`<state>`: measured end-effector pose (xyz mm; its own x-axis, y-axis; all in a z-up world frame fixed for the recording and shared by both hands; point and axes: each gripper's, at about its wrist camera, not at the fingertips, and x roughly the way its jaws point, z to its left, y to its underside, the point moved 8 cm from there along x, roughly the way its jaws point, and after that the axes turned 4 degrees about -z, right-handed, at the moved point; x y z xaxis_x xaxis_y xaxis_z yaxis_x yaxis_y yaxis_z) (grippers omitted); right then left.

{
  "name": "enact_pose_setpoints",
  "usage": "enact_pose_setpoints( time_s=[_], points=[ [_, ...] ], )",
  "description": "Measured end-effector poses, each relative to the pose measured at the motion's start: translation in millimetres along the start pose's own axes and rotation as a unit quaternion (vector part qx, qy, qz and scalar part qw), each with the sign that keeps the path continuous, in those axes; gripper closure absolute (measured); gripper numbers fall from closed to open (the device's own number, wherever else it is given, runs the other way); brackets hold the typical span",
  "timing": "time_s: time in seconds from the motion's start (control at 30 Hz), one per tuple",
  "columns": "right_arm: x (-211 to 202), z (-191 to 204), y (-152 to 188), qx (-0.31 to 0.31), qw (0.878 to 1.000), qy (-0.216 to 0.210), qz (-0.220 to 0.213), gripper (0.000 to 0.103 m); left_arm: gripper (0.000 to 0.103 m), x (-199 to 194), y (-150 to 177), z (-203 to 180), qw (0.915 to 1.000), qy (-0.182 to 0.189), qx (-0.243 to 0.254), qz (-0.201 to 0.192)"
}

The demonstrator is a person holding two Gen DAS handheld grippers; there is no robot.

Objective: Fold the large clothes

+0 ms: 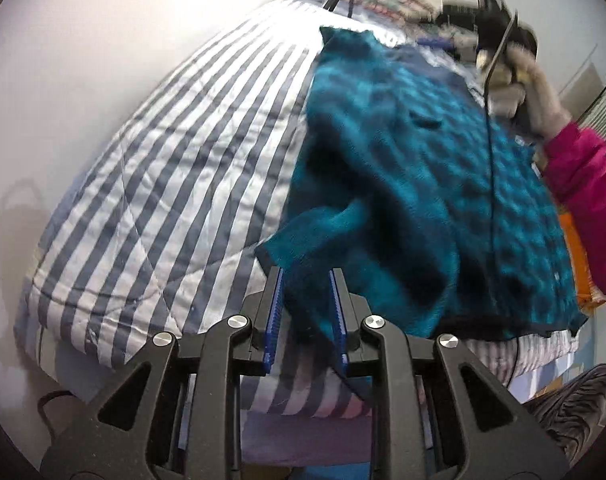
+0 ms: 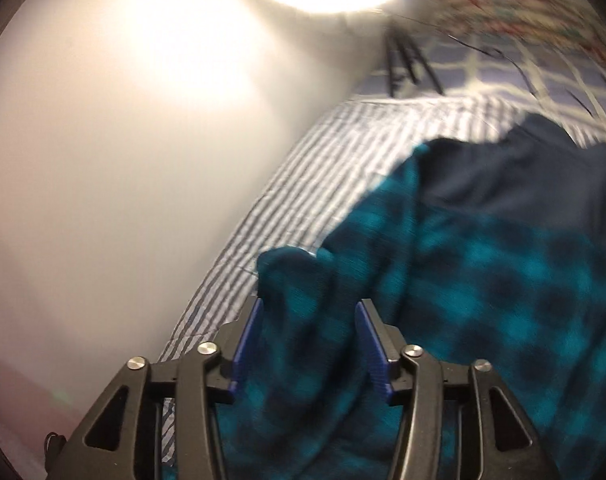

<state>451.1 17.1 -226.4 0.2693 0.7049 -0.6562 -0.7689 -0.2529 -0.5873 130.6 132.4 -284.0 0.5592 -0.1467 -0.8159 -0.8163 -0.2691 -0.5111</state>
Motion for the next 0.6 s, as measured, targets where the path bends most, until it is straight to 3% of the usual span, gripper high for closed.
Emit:
enact_pose_setpoints(
  time_s=[0.03, 0.1, 0.17, 0.2, 0.4, 0.43, 0.47, 0.57, 0.6],
  points=[
    [5, 4, -2, -0.009, 1.000, 0.000, 0.002, 0.049, 0.081, 2, 0, -1, 1.0000, -0.007, 0.002, -0.001],
    [19, 15, -7, -0.031, 0.999, 0.004, 0.010, 0.038, 0.075, 2, -4, -2, 0.9998, -0.019, 0.007, -0.009],
    [35, 26, -9, -0.054, 0.998, 0.008, 0.019, 0.032, 0.045, 1, -10, 0, 0.9995, -0.022, 0.003, -0.022],
    [45, 30, -10, -0.063, 0.998, 0.013, 0.025, 0.031, 0.042, 2, -15, 2, 0.9993, -0.025, -0.002, -0.028],
    [96, 40, -8, -0.118, 0.989, 0.052, 0.066, 0.031, 0.043, 21, -19, 14, 0.9991, -0.011, -0.037, -0.017],
    [101, 40, -7, -0.126, 0.988, 0.057, 0.071, 0.031, 0.051, 26, -18, 16, 0.9988, -0.008, -0.046, -0.011],
    [108, 40, -5, -0.137, 0.985, 0.064, 0.080, 0.036, 0.068, 31, -17, 18, 0.9986, -0.008, -0.052, -0.005],
    [116, 38, 0, -0.153, 0.980, 0.077, 0.100, 0.082, 0.089, 35, -11, 16, 0.9985, -0.006, -0.054, 0.001],
    [117, 36, 0, -0.155, 0.979, 0.082, 0.101, 0.090, 0.092, 33, -10, 14, 0.9986, -0.007, -0.052, -0.003]
  ],
)
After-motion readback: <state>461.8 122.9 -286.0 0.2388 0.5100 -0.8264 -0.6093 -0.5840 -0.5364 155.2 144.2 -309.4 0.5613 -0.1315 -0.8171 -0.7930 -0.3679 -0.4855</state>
